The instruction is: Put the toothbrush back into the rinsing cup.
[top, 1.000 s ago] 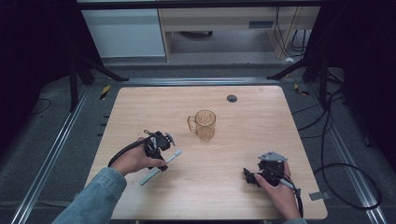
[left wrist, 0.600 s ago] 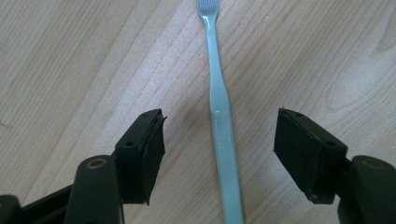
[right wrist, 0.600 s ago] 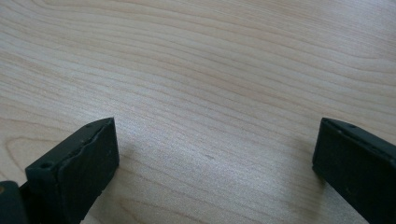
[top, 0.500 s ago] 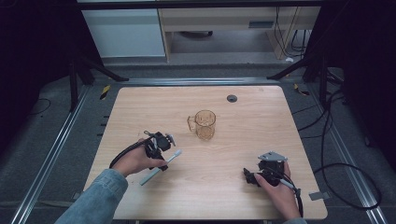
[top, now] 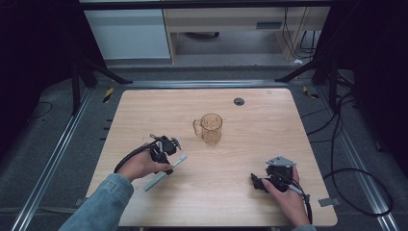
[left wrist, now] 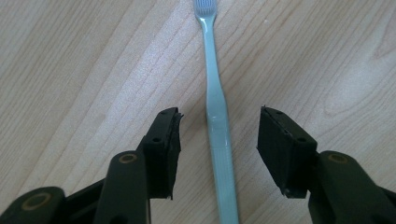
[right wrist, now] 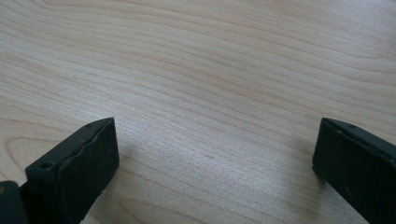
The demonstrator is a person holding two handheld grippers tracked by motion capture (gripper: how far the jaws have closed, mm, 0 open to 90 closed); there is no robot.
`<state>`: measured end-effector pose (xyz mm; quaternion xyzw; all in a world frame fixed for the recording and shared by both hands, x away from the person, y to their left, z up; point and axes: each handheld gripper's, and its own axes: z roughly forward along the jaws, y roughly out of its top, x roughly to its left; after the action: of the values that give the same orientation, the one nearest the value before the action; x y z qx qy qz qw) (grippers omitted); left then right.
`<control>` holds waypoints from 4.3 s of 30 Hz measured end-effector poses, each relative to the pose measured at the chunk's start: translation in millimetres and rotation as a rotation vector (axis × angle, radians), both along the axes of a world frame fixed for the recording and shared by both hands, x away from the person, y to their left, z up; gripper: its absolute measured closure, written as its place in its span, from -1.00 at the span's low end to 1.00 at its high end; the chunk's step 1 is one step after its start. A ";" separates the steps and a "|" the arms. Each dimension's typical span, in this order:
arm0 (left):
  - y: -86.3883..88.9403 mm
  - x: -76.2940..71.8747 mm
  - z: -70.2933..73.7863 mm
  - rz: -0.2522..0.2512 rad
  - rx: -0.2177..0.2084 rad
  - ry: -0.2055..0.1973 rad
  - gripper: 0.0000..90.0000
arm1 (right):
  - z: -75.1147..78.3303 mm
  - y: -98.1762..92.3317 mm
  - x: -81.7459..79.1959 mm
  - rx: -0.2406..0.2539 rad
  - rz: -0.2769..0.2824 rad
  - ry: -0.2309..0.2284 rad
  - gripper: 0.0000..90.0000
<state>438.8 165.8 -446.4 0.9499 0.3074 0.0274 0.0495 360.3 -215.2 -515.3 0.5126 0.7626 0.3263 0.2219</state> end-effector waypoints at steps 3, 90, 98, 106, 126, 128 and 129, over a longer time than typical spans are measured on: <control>0.3 0.5 -2.8 0.009 0.001 0.004 0.14 | 0.0 0.0 0.0 0.000 0.000 0.000 -0.98; 10.3 11.9 46.5 0.062 -0.294 -0.150 0.74 | 0.0 -0.1 0.0 -0.001 0.001 0.000 -0.98; 10.5 13.9 54.7 0.062 -0.340 -0.188 0.74 | 0.0 -0.1 0.0 -0.001 0.002 0.000 -0.98; 13.8 20.4 65.4 0.066 -0.384 -0.239 0.74 | 0.0 -0.1 0.0 -0.001 0.002 0.000 -0.98; 24.9 34.2 71.7 0.098 -0.506 -0.379 0.75 | 0.0 -0.1 0.0 -0.001 0.002 -0.001 -0.98; 24.7 35.8 72.3 0.104 -0.531 -0.383 0.74 | 0.0 0.0 -0.1 0.000 0.001 0.000 -0.98; 24.0 36.9 73.1 0.103 -0.537 -0.388 0.74 | 0.0 -0.1 0.0 -0.001 0.002 -0.001 -0.98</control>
<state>475.7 189.8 -373.3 0.8634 0.3361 0.1281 0.3539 360.4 -215.3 -515.3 0.5116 0.7632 0.3261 0.2222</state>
